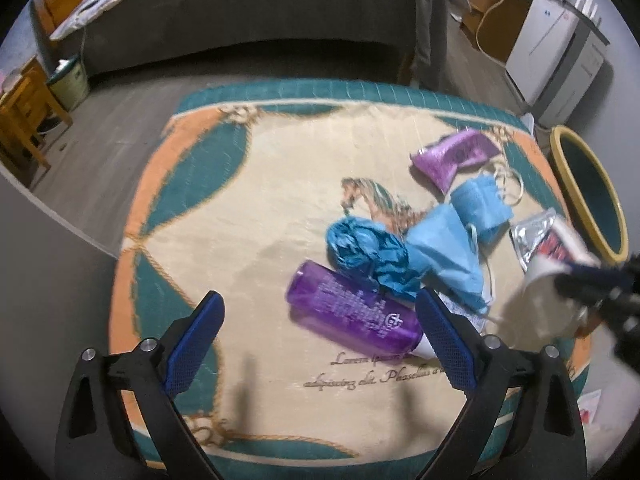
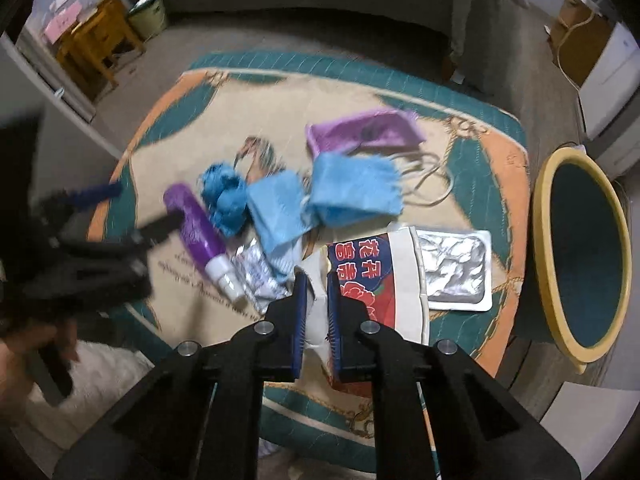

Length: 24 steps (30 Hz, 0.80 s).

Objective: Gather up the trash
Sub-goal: 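Grasp the red-and-white printed bag with the right tool while the left tool grasps the purple bottle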

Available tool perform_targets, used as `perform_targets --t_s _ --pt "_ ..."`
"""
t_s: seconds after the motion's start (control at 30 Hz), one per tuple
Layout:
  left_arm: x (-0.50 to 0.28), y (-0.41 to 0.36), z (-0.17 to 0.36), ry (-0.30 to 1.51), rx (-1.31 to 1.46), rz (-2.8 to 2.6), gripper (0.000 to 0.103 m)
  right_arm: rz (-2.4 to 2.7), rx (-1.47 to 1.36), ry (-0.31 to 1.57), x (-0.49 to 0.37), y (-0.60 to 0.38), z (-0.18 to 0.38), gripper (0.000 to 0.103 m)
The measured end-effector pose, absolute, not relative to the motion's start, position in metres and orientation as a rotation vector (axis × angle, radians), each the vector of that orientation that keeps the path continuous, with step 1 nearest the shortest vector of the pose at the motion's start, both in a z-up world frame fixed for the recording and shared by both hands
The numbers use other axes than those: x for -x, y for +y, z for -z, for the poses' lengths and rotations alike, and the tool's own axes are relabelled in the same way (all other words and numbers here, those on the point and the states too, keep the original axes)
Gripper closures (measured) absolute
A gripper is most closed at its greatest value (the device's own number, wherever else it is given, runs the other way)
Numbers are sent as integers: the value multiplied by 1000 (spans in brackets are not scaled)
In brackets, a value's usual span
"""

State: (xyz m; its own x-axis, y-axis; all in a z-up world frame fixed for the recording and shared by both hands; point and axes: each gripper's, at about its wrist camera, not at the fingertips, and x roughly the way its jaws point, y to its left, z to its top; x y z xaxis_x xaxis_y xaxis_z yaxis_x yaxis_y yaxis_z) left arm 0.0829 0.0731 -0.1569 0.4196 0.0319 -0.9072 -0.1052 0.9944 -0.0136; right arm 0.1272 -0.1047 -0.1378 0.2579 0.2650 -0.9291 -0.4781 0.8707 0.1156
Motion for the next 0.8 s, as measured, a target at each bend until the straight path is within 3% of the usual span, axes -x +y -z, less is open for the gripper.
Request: perform_targets --t_s 0.17,0.3,0.47,0.8 --pt "-92 68 173 1186 101 -60 30 -521 195 1205 -131 -105 133 93" --pt "-98 66 186 1228 93 -50 36 -524 191 1198 -135 -105 132 93" --pt "-97 64 187 1230 85 -38 52 -527 183 1190 -139 -107 130 93" --pt "-90 61 175 1192 80 15 66 -528 175 1174 -144 -106 126 93"
